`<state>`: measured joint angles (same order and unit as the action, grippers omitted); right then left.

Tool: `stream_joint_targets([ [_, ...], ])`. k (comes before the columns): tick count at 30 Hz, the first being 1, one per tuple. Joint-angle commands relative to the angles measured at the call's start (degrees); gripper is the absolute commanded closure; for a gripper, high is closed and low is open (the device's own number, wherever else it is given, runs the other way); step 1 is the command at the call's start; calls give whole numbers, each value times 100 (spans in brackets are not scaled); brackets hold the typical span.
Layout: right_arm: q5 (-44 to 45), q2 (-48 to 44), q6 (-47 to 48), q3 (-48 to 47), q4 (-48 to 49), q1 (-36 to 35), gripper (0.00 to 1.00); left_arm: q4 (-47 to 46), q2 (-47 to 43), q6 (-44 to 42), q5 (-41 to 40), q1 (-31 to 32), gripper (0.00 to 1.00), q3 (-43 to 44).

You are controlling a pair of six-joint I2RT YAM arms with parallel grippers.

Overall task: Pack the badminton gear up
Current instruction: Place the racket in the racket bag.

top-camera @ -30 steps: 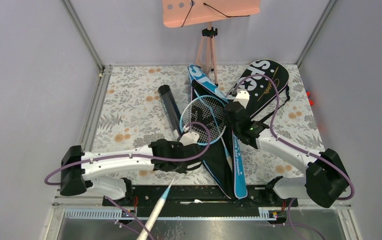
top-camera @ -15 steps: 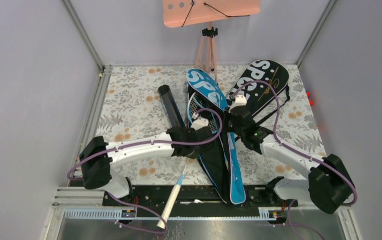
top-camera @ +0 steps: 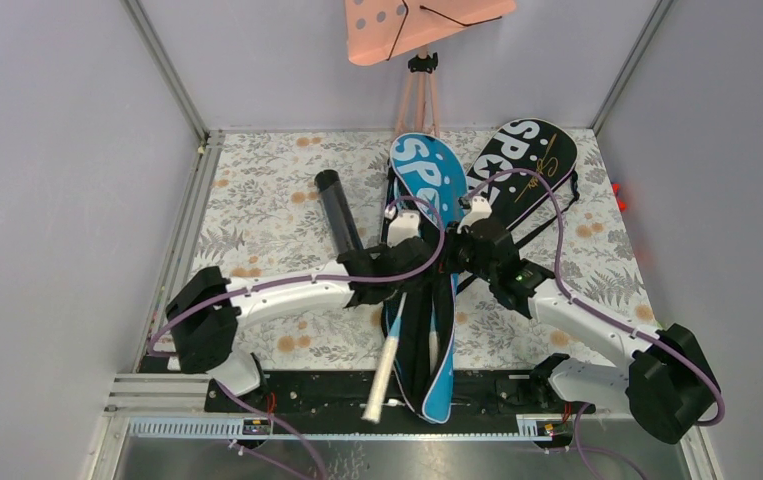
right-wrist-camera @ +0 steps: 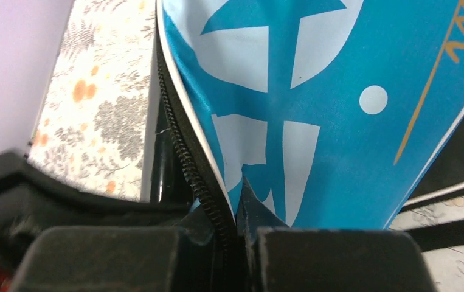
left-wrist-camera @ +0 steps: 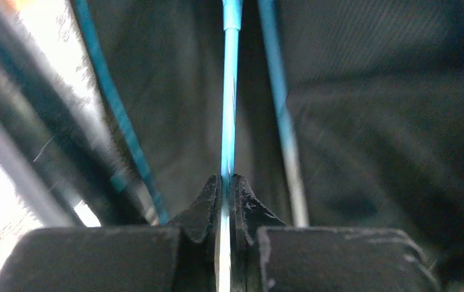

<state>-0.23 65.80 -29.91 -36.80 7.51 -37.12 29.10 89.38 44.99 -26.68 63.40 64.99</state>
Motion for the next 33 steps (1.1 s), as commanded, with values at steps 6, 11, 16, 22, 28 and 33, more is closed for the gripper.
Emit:
stream_joint_targets([
  [6,-1393,346,-179,68,793,-84,100,-2799,418,-103,-278,-558,100,438],
  [11,-1309,209,-131,102,442,-80,100,-3395,358,88,-86,-763,100,62],
  [16,-1334,-209,32,176,-183,-75,100,-4369,509,-295,-223,-797,100,-111],
  [22,-2454,-343,-519,394,505,-72,100,-4930,874,506,-1172,-795,100,-68],
  [28,-2623,-355,-696,566,593,-71,100,-4116,1252,1362,-1752,-802,100,520],
  [33,-3122,-345,-1089,699,1147,-69,100,-3654,1324,2137,-2186,-802,100,580],
])
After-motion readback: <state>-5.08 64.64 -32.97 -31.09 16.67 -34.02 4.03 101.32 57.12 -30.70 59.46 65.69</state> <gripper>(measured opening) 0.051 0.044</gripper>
